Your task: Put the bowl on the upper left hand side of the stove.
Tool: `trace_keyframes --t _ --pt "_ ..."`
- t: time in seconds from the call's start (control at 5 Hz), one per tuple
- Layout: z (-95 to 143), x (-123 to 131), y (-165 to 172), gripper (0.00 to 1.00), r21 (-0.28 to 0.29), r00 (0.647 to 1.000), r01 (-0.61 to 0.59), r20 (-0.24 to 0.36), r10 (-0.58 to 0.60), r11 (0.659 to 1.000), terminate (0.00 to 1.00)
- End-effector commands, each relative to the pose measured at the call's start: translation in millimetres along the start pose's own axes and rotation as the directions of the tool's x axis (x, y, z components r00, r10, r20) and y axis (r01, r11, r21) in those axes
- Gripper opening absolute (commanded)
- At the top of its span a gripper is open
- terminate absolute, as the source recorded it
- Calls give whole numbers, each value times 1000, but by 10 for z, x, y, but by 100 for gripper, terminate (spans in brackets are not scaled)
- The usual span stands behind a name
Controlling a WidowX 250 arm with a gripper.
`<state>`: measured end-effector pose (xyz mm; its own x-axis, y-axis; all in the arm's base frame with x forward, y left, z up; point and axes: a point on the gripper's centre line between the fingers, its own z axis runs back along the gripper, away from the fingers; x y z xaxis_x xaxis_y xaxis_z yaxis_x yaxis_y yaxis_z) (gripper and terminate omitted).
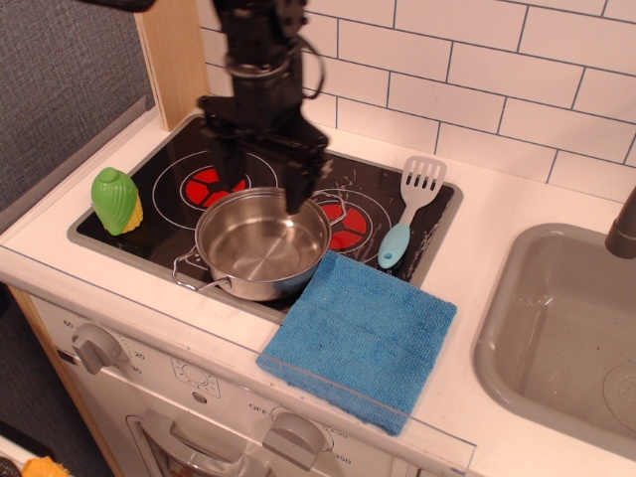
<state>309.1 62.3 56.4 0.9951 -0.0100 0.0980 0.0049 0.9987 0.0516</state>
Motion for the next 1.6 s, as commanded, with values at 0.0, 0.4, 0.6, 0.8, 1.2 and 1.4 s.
trace_keyframes --t 0.0,0.4,0.6,0.8,1.2,1.4 --pt "20 -87 286 100 35 999 10 34 -11 999 0" --pt "-236 -165 358 100 20 998 -48 -25 49 999 0" --pt "-298 -176 328 0 16 998 -49 -35 50 999 0" --pt "-237 -171 309 0 27 999 -44 -20 45 999 0" --pt "-116 19 341 0 -11 998 -57 30 57 998 0" --pt "46 300 570 0 -17 991 -121 63 122 993 0"
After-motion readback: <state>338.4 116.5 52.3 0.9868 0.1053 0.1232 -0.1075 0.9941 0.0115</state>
